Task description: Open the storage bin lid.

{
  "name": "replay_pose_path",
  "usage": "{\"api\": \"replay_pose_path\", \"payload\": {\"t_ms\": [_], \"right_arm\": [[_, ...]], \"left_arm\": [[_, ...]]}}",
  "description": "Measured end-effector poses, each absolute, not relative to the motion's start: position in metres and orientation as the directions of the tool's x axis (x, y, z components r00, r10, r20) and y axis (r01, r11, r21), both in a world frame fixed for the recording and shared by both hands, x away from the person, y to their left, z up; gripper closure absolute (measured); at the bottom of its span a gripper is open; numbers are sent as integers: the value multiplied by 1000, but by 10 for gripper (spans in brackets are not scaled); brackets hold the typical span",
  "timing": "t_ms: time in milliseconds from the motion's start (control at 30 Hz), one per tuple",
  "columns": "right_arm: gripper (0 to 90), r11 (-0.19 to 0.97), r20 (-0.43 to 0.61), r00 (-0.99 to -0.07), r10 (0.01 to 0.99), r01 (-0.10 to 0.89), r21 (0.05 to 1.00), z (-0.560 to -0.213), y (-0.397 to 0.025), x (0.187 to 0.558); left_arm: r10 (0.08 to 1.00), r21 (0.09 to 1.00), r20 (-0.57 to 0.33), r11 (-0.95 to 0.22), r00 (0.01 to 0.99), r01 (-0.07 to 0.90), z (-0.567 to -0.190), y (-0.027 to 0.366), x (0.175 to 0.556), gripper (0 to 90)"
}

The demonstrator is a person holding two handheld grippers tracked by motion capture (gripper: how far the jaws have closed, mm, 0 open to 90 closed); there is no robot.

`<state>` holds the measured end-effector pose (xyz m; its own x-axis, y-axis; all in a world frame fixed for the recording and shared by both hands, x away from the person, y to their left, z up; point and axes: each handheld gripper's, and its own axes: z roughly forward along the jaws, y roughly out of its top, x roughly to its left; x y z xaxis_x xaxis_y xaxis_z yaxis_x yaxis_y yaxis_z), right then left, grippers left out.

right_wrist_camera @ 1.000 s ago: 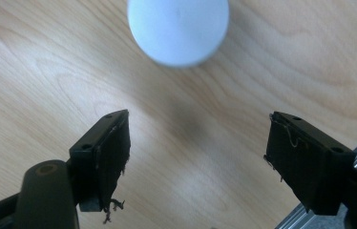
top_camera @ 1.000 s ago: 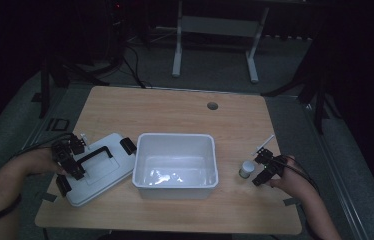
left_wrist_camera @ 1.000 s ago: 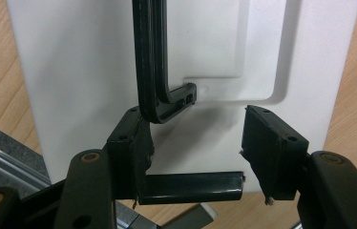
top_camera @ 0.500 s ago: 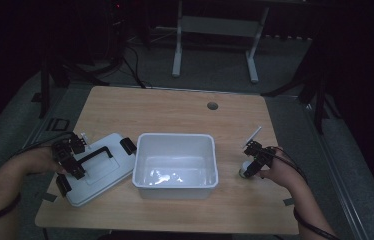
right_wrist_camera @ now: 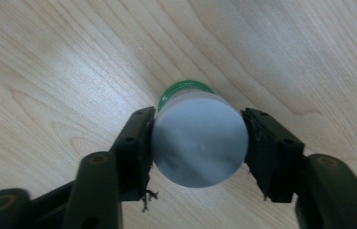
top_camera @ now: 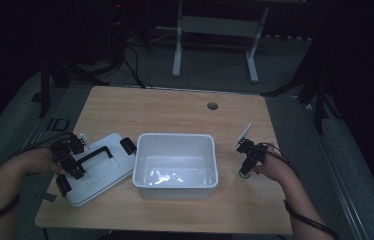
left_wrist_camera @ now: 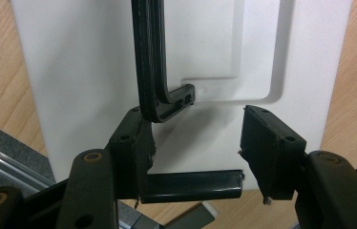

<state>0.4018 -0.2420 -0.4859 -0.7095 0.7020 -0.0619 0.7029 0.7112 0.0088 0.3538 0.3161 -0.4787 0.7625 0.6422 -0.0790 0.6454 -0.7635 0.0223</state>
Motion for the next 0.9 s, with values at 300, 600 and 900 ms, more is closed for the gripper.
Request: {"api": "replay_pose_path", "payload": {"t_ms": [300,600,900], "right_arm": [[497,747,-47,-746,664,665,-6,-478,-237,400],[497,841,-51,-840,540,541,9,-458,-237,387],[498,902,-84,-900,427,430,-28,-450,-229,372]], "left_arm": [[640,19,-79,-765,764,643,-479,315,354,442],[638,24,-71,-767,767,641,-478,313,354,442],[634,24,-74,-771,770,637,-477,311,355,442]]}}
